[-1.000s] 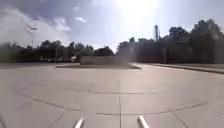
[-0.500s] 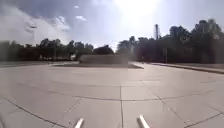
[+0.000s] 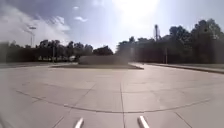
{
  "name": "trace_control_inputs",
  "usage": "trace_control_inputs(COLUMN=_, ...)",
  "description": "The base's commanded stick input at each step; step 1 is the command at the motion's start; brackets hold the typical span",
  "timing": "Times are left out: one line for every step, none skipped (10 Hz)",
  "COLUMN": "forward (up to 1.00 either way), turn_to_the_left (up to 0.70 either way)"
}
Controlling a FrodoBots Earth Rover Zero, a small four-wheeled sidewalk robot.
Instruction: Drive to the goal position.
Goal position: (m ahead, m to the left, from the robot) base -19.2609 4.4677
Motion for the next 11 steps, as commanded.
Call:
trace_control_inputs(forward=0.7, turn_to_the_left=0.0)
trace_control_inputs(forward=0.7, turn_to_the_left=0.0)
trace_control_inputs(forward=0.7, turn_to_the_left=0.0)
trace_control_inputs(forward=0.7, turn_to_the_left=0.0)
trace_control_inputs(forward=0.7, turn_to_the_left=0.05)
trace_control_inputs(forward=0.7, turn_to_the_left=0.25)
trace_control_inputs(forward=0.7, turn_to_the_left=0.35)
trace_control_inputs(forward=0.7, turn_to_the_left=0.35)
trace_control_inputs(forward=0.7, turn_to_the_left=0.35)
trace_control_inputs(forward=0.7, turn_to_the_left=0.35)
trace_control_inputs(forward=0.7, turn_to_the_left=0.35)
